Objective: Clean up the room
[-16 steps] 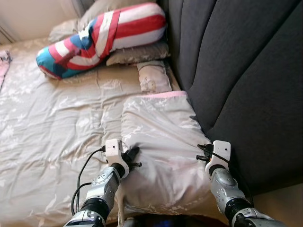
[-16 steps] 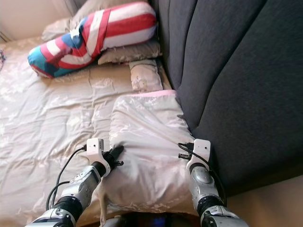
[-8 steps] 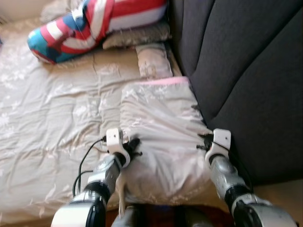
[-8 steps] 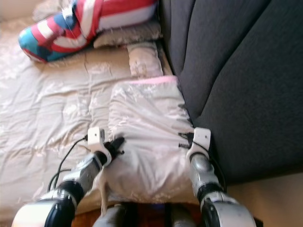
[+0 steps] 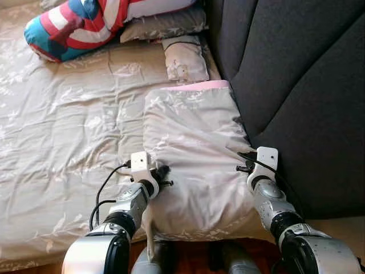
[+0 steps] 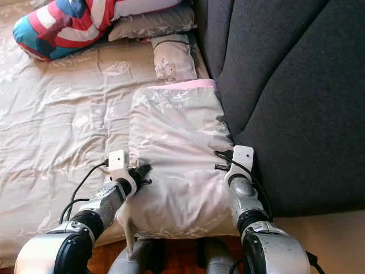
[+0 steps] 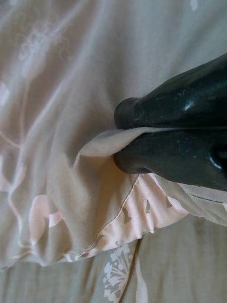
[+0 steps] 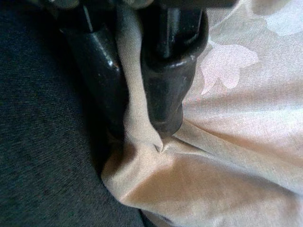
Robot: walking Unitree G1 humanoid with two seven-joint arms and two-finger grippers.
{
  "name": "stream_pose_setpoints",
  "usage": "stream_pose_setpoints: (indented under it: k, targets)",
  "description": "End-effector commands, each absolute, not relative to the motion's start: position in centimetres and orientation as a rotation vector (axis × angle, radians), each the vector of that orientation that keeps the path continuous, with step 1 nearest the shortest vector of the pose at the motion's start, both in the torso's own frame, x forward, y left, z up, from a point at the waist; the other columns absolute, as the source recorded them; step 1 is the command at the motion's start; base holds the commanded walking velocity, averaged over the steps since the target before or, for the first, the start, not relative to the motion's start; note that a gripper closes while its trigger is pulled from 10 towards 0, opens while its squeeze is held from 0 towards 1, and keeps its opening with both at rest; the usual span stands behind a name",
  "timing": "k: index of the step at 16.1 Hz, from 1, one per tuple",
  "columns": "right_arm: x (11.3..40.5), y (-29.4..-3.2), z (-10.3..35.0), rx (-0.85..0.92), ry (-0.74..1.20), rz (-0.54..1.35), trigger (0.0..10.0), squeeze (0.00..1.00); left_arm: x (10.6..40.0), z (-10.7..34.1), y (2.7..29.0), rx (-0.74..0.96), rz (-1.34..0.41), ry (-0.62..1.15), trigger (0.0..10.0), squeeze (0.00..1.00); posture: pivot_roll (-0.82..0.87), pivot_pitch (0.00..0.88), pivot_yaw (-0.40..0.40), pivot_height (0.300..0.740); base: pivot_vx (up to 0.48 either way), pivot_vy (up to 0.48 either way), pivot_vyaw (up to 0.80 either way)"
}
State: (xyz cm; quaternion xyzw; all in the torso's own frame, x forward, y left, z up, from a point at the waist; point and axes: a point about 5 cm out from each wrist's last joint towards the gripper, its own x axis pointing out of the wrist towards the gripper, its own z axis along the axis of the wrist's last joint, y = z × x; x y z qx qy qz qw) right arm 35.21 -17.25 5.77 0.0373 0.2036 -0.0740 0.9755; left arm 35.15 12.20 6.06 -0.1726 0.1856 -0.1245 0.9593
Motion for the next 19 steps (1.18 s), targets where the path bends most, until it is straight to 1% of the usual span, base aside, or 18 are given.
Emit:
stream_pose_setpoints:
  k: [1, 2, 3, 4, 7, 8, 13, 15, 16, 17, 18, 19]
  targets:
    - [34.9, -17.8, 5.5, 0.049, 0.413, -0.158, 10.0, 0.00, 34.6, 5.4, 11.3, -0.369, -0.306, 0.421, 10.0, 0.00, -0.01, 0.428, 0.033, 0.740, 0.000, 0.000, 0.00]
    - [34.5, -17.9, 4.9, 0.049, 0.432, -0.164, 10.0, 0.00, 34.3, 5.0, 11.2, -0.356, -0.328, 0.439, 10.0, 0.55, -0.01, 0.428, 0.034, 0.740, 0.000, 0.000, 0.00]
    - [34.1, -18.1, 4.5, 0.052, 0.442, -0.171, 10.0, 0.00, 34.0, 4.6, 11.0, -0.336, -0.349, 0.460, 10.0, 1.00, -0.01, 0.427, 0.037, 0.740, 0.000, 0.000, 0.00]
    - [34.0, -18.1, 4.2, 0.052, 0.450, -0.174, 10.0, 0.00, 33.8, 4.4, 10.8, -0.300, -0.372, 0.481, 10.0, 1.00, -0.01, 0.426, 0.038, 0.740, 0.000, 0.000, 0.00]
    - [33.4, -17.8, 3.5, 0.051, 0.468, -0.170, 10.0, 0.00, 33.6, 4.2, 10.7, -0.294, -0.379, 0.488, 10.0, 1.00, -0.02, 0.421, 0.040, 0.740, 0.000, 0.000, 0.00]
    - [33.2, -17.8, 3.2, 0.051, 0.476, -0.171, 10.0, 0.00, 33.7, 4.1, 10.8, -0.290, -0.370, 0.487, 10.0, 0.00, -0.02, 0.420, 0.041, 0.740, 0.000, 0.000, 0.00]
    - [32.0, -17.9, 1.9, 0.046, 0.520, -0.181, 10.0, 0.00, 33.2, 3.5, 11.4, -0.302, -0.368, 0.506, 10.0, 0.00, -0.01, 0.415, 0.044, 0.740, 0.000, 0.000, 0.00]
    - [31.5, -17.9, 1.3, 0.043, 0.545, -0.182, 10.0, 0.00, 32.5, 2.7, 11.2, -0.306, -0.382, 0.560, 10.0, 0.00, 0.00, 0.414, 0.045, 0.740, 0.000, 0.000, 0.00]
    - [31.3, -17.9, 1.0, 0.039, 0.564, -0.178, 10.0, 0.00, 32.0, 2.0, 11.2, -0.277, -0.385, 0.600, 10.0, 0.00, 0.00, 0.414, 0.045, 0.740, 0.000, 0.000, 0.00]
    - [31.2, -17.9, 0.8, 0.031, 0.575, -0.175, 10.0, 0.24, 31.8, 1.8, 11.2, -0.279, -0.380, 0.613, 10.0, 0.00, 0.00, 0.412, 0.044, 0.740, 0.000, 0.000, 0.00]
    - [31.1, -18.0, 0.8, 0.029, 0.576, -0.175, 10.0, 1.00, 31.8, 1.8, 11.2, -0.290, -0.375, 0.612, 10.0, 0.00, 0.00, 0.413, 0.043, 0.740, 0.000, 0.000, 0.00]
    - [31.0, -18.0, 0.7, 0.031, 0.577, -0.176, 10.0, 1.00, 31.9, 1.9, 11.2, -0.300, -0.369, 0.605, 10.0, 0.00, 0.00, 0.411, 0.042, 0.740, 0.000, 0.000, 0.00]
